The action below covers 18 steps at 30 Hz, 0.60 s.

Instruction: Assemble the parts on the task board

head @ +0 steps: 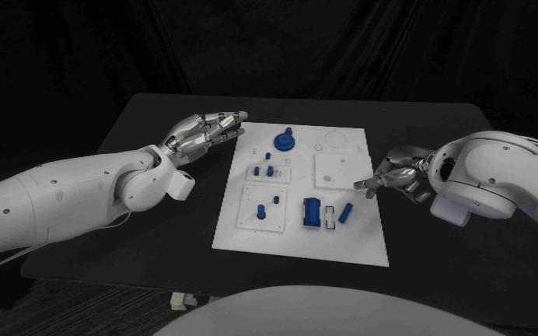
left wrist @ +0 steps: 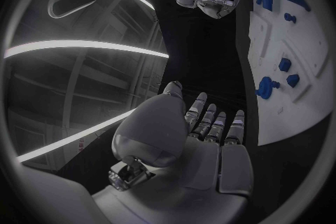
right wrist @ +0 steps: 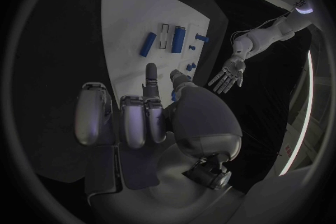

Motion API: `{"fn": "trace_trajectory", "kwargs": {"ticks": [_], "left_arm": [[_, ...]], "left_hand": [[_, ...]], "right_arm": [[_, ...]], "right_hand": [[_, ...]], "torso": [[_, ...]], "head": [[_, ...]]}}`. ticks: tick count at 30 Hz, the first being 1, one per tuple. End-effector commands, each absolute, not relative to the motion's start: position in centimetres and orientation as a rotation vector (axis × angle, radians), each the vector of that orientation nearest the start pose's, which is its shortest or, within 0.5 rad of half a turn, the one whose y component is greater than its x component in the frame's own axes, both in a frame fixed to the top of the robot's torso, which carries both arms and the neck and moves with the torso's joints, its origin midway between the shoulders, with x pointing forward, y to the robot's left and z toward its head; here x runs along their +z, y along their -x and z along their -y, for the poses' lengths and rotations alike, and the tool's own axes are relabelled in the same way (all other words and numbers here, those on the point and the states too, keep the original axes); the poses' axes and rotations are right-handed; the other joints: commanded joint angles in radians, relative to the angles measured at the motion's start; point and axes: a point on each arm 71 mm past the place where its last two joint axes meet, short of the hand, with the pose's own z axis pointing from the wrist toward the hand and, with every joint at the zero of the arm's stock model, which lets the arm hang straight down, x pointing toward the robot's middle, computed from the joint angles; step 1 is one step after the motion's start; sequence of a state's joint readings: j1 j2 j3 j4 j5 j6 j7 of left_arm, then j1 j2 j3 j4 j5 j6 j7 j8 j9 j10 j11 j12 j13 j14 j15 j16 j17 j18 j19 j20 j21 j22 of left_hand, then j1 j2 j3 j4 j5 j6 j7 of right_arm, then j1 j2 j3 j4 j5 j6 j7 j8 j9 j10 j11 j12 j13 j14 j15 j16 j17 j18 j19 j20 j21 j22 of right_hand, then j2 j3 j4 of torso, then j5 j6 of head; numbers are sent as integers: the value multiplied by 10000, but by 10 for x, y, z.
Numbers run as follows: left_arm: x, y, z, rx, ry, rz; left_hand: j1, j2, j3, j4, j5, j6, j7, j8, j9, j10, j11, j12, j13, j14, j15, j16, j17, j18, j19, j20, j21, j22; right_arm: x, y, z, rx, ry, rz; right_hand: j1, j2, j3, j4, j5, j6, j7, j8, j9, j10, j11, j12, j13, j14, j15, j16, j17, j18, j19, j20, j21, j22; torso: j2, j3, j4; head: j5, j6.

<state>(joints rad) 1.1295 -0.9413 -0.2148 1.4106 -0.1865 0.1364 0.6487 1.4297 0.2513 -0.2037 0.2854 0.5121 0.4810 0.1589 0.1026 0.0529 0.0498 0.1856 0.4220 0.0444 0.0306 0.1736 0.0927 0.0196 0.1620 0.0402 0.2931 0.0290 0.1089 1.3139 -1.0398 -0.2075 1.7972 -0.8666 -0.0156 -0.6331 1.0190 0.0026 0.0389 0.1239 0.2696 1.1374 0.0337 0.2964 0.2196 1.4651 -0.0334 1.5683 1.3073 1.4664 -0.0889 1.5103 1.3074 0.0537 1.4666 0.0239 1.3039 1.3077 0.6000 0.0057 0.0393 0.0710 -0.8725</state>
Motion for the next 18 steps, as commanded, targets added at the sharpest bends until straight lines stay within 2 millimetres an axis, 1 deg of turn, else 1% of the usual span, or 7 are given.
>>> {"fn": "trace_trajectory", "kwargs": {"ticks": [1, 3, 5, 9, 12, 18], "left_arm": [[-257, -447, -269, -17989, 8738, -16056], [-257, -447, -268, -17998, 8737, -16062], [-257, -447, -268, -18001, 8737, -16064], [-257, -447, -268, -18010, 8736, -16067], [-257, -447, -268, -18015, 8739, -16074], [-257, -447, -268, -18029, 8738, -16086]], "left_hand": [[84, -9, 58, 18, 44, 92, 429, 52, 17, 76, 19, 53, 15, -1, 78, 52, 10, 28, 79, 2, 59, 17], [84, -9, 58, 18, 44, 92, 429, 52, 17, 76, 19, 53, 15, -1, 78, 52, 10, 28, 79, 2, 59, 17], [86, -10, 59, 18, 45, 135, 441, 69, 22, 92, 30, 77, 17, -1, 83, 55, 10, 27, 78, 2, 59, 14], [86, -10, 59, 18, 45, 135, 441, 69, 22, 92, 30, 77, 17, -1, 83, 55, 10, 27, 78, 2, 59, 14], [89, -9, 61, 18, 45, 159, 449, 80, 24, 104, 39, 88, 18, -1, 88, 60, 11, 25, 79, 2, 59, 14], [90, -9, 62, 18, 44, 187, 457, 91, 27, 115, 46, 103, 19, 0, 93, 64, 11, 24, 81, 2, 61, 18]], "right_arm": [[-228, -408, 240, 3672, -4214, -24198], [-233, -408, 238, 3673, -4271, -24303], [-238, -407, 237, 3650, -4377, -24374], [-250, -408, 235, 3556, -4689, -24430], [-256, -409, 233, 3506, -4823, -24481], [-264, -413, 224, 3509, -4807, -24597]], "right_hand": [[-118, 161, -17, 58, -9, 310, -90, 76, 87, 1057, -112, 25, 2635, 752, -104, -24, 857, -33, 725, -103, -78, 1962], [-161, 212, -13, 94, -36, 434, -128, 79, 125, 1057, -146, 25, 2635, 749, -131, -29, 839, -30, 720, -127, -95, 1958], [-210, 394, 52, 161, 18, 634, -193, 79, 194, 1057, -200, 25, 2635, 740, -176, -51, 776, -20, 709, -169, -153, 1944], [-139, 496, 147, 116, 196, 706, -223, 22, 242, 1057, -232, 25, 2635, 728, -207, -77, 708, -1, 689, -202, -270, 1915], [-144, 505, 153, 118, 211, 731, -228, 22, 256, 1057, -237, 25, 2635, 724, -211, -84, 687, 5, 684, -207, -305, 1906], [-323, 536, 117, 231, 147, 798, -241, -22, 327, 1057, -255, 25, 2635, 712, -239, -108, 628, 8, 676, -235, -330, 1900]], "torso": [[-3, 8, -2], [6, 6, 3], [5, 8, -6], [3, 5, 5], [0, 7, 1], [0, 6, -7]], "head": [[-20, -2], [-39, -2], [-47, -2], [-34, -2], [-19, -2], [-64, -2]]}}
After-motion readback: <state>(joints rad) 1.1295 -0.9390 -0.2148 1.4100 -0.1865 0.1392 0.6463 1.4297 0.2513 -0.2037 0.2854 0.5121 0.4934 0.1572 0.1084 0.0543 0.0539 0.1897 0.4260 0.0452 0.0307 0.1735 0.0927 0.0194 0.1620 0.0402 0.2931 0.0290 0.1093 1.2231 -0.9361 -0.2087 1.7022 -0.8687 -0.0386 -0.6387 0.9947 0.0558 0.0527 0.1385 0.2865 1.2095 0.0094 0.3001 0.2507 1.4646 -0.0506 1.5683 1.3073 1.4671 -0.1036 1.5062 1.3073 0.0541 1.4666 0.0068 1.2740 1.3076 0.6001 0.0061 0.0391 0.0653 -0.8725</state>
